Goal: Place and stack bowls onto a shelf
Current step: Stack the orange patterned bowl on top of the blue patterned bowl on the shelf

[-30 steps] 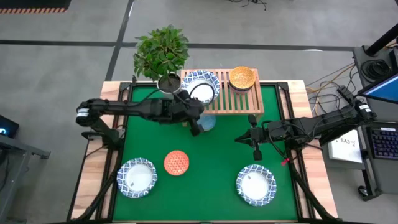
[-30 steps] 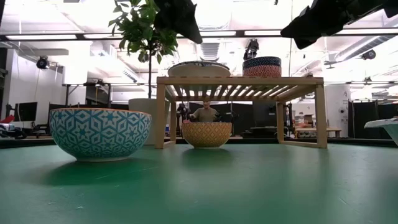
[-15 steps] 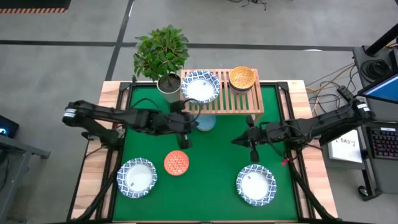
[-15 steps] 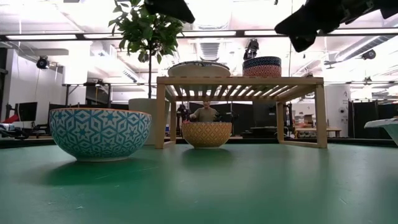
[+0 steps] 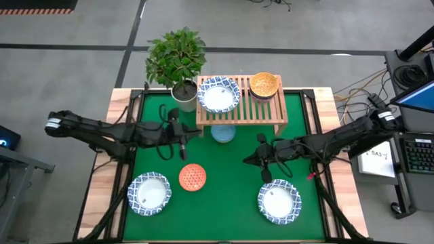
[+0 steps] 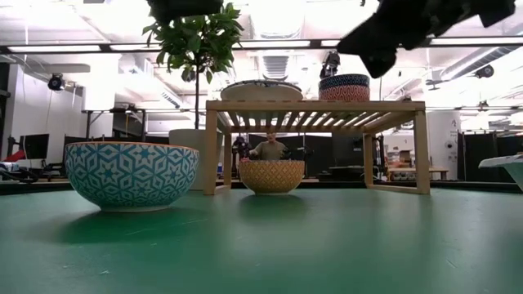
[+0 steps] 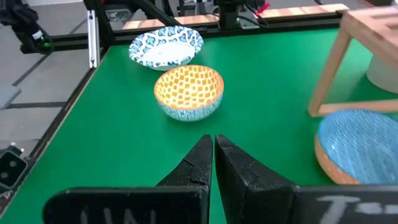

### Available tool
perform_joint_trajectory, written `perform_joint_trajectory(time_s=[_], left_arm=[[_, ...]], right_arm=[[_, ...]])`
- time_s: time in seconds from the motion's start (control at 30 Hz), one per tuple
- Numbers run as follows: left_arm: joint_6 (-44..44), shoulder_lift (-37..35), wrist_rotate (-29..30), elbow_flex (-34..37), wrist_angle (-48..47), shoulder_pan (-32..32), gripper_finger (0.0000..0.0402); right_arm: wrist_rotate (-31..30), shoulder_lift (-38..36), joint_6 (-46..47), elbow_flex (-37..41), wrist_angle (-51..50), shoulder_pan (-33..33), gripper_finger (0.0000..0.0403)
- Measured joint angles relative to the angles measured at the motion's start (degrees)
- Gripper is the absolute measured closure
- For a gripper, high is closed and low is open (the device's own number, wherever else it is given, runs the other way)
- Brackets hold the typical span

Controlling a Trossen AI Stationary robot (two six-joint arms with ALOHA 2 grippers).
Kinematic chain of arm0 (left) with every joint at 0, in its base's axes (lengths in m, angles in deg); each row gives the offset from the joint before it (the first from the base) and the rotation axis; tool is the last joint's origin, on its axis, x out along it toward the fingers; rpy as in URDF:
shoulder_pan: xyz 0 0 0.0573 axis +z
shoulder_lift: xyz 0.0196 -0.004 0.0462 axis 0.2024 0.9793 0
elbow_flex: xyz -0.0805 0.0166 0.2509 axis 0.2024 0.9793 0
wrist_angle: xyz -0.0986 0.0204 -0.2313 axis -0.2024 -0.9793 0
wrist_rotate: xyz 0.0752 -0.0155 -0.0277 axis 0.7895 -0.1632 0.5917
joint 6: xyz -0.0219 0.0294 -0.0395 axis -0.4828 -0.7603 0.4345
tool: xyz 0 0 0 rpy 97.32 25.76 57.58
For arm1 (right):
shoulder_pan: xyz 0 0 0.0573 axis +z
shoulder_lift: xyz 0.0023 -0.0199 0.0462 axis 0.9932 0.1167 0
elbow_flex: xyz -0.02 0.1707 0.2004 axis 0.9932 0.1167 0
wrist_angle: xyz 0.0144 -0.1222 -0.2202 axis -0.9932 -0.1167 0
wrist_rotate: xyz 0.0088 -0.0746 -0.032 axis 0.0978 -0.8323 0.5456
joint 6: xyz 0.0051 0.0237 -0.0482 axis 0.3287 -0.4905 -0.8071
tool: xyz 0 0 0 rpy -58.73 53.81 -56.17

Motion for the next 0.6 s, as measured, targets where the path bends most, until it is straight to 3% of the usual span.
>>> perform_joint_trajectory(time_s=[0.1,0.6], left_arm=[[0.01,-2.57,0.00,1.94,0.22,0.00,0.0401],[0.14,-6.92,0.08,3.31,-3.81,0.00,0.0402]], right_arm=[[-0.33,2.49,-0.76,-2.70,-1.18,0.00,0.0394],[-15.06,16.14,-3.87,-21.83,-22.36,-0.02,0.0394]])
